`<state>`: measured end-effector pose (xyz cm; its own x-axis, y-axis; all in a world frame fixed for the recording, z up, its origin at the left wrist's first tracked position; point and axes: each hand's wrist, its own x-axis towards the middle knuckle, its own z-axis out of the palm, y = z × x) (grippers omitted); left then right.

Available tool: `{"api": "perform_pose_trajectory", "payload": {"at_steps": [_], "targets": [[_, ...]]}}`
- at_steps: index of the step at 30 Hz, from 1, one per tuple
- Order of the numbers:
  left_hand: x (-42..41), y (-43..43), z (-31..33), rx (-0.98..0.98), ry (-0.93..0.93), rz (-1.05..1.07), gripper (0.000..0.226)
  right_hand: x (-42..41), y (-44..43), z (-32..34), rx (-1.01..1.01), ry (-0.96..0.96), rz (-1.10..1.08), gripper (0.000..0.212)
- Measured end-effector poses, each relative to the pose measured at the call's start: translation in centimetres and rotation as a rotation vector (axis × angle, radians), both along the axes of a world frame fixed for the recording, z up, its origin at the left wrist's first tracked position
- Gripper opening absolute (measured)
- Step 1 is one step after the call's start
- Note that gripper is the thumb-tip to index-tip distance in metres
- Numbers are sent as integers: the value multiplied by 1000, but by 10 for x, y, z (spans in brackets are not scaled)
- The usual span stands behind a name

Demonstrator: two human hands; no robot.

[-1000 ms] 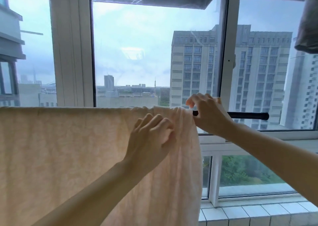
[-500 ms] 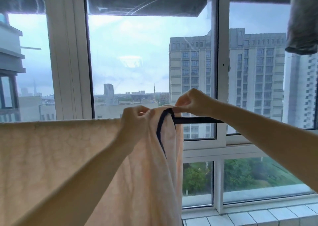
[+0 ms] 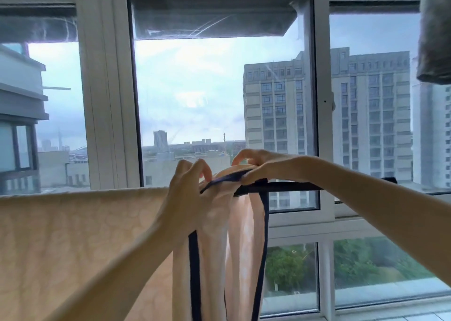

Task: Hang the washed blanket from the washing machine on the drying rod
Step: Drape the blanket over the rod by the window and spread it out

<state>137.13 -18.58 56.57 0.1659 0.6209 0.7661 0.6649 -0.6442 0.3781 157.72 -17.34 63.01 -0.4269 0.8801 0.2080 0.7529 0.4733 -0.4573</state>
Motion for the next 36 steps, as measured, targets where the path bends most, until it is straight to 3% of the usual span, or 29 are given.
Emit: {"api": "perform_pose_trajectory", "payload": {"at_steps": [3,6,9,11,16,18,21,25,29,31,36], "targets": [[-2,7,3,7,-81,-11,17,-4,10,-5,139,-60,-34,31],[0,9,9,33,-114,-37,12,0,13,-3,416,-67,-85,18],[7,3,11,80,-103,-58,13,12,22,-4,602,-301,-152,16],[13,0,10,116,-83,-54,13,19,27,-3,535,-309,-192,9],[25,-4,9,164,-48,-1,15,37,21,8,-87,132,-164,28],[29,-7,10,159,-25,40,24,53,18,10,-212,224,-48,33],[39,-16,14,93,47,103,41,78,10,15,-134,94,21,23],[71,-26,15,194,127,190,23,115,9,23,263,-273,-28,19],[108,-40,12,292,85,241,19,146,13,24,558,-145,-31,20],[123,-46,10,324,98,274,16,162,10,25,516,-115,-18,24],[148,-59,-9,296,125,297,15,203,5,3,162,-35,57,23]]}}
